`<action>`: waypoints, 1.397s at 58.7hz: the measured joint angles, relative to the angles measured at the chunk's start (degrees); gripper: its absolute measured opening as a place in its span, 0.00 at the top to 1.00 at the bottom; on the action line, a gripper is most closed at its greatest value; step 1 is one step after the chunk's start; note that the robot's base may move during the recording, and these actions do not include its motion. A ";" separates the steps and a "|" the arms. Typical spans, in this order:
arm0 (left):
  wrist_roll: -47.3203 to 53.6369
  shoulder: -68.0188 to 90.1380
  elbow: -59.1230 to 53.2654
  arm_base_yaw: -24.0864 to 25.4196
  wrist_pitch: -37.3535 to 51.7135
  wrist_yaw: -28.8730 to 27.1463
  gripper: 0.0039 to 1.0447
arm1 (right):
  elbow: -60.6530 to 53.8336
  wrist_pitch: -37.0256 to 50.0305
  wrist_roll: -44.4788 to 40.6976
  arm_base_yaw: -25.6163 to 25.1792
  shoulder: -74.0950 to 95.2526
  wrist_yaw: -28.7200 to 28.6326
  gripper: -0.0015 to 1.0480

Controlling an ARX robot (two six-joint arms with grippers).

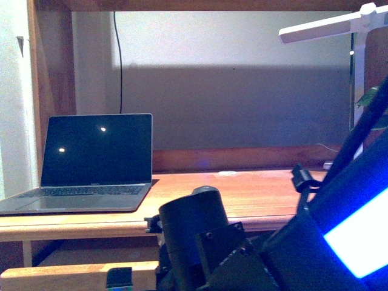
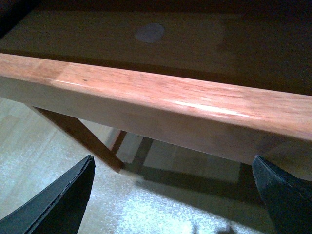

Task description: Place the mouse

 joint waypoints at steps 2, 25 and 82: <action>-0.02 0.00 0.00 0.00 0.00 0.02 0.07 | 1.53 -0.39 0.24 0.44 0.74 0.04 0.07; 0.00 0.00 0.00 0.00 0.00 0.00 0.07 | 11.54 -2.99 1.75 2.54 6.32 1.64 0.07; 0.00 0.00 0.00 0.00 0.00 0.00 0.07 | -2.54 6.58 2.54 -3.39 -4.76 -3.76 0.07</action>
